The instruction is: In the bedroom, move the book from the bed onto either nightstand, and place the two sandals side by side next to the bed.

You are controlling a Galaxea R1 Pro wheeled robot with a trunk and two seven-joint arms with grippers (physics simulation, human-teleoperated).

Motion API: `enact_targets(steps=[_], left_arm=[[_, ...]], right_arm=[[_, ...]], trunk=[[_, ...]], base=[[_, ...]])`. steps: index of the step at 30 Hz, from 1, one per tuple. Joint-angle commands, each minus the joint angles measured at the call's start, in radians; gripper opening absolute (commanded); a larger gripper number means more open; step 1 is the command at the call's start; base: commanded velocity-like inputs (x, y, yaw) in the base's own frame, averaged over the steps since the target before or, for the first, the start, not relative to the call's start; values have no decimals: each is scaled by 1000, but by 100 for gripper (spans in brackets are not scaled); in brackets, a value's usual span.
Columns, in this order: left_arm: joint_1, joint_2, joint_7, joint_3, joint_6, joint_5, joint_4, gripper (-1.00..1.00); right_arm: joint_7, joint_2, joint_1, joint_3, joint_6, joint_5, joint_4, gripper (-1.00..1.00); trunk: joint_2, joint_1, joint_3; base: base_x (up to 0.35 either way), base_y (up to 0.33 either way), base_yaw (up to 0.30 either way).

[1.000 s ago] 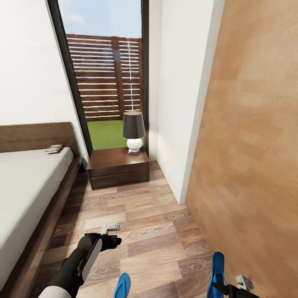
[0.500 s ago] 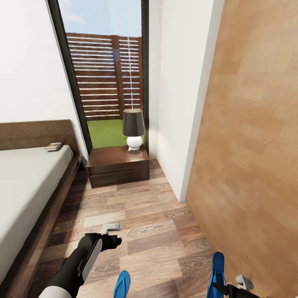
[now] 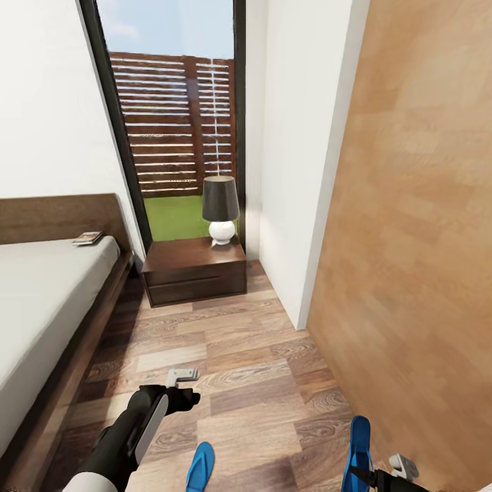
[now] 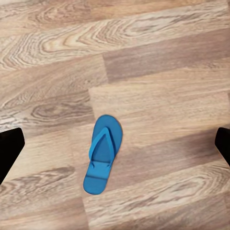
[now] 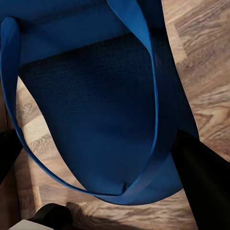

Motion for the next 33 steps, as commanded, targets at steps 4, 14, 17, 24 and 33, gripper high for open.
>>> enact_targets(steps=[4, 14, 17, 24, 33], left_arm=[[0, 0, 7, -2, 4, 10, -1, 100], [0, -1, 7, -3, 4, 11, 0, 100], [0, -1, 7, -3, 4, 11, 2, 100], [0, -5, 7, -4, 4, 13, 2, 100], [0, -7, 6, -5, 4, 14, 5, 100]], right_arm=[[7, 0, -1, -10, 13, 4, -2, -100], [6, 142, -10, -3, 183, 3, -46, -100], [5, 192, -13, -2, 231, 3, -139, -100], [8, 209, -15, 0, 247, 1, -281, -100], [53, 202, -16, 14, 397, 2, -494, -100]], trunk=[[-29, 15, -14], [-99, 54, -45], [-120, 65, -54], [-169, 92, -76], [-232, 126, -104]], base=[[0, 0, 0], [0, 0, 0], [0, 0, 0], [0, 0, 0], [0, 0, 0]])
